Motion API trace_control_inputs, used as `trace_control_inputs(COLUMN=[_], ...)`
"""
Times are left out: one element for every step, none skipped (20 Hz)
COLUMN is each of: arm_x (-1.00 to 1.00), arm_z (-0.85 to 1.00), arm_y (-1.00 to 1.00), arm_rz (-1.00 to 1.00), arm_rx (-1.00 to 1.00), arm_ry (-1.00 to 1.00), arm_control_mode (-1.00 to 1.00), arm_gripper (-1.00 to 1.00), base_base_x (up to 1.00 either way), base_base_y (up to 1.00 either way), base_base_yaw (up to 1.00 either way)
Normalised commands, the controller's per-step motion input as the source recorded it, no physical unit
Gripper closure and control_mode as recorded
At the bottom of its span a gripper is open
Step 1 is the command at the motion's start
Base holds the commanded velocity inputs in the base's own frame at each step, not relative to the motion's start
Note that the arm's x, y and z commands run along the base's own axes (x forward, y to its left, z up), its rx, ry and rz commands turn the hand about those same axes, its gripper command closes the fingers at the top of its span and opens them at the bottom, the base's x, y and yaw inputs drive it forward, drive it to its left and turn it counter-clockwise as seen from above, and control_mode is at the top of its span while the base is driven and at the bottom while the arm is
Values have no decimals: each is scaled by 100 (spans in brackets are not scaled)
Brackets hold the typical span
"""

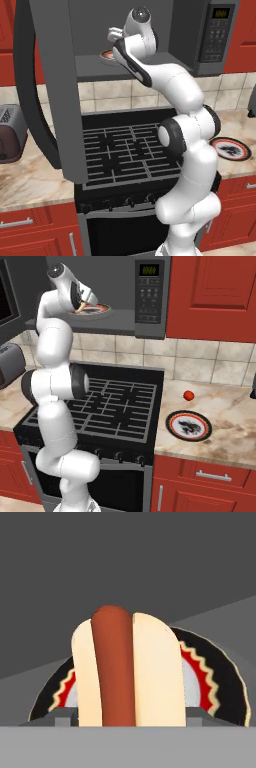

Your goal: Pick the hot dog from the counter and place it in the microwave.

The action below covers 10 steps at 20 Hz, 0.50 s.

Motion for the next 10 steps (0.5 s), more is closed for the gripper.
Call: trace_control_inputs(arm_x=[44,44,41,34,24,12,15,22,24,16], arm_z=[0,0,0,0,0,0,-4,-3,-1,-4], arm_y=[0,0,0,0,0,0,0,0,0,0], arm_rz=[0,0,0,0,0,0,0,0,0,0], arm_rx=[0,0,0,0,0,0,0,0,0,0], arm_ry=[0,0,0,0,0,0,0,0,0,0], arm_control_mode=[-100,-100,-100,-100,-100,-100,-100,-100,-100,-100], arm_gripper=[100,100,100,100,100,100,100,100,100,100], base_base_x=[0,0,0,0,0,0,0,0,0,0], base_base_y=[0,0,0,0,0,0,0,0,0,0], base_base_yaw=[0,0,0,0,0,0,0,0,0,0])
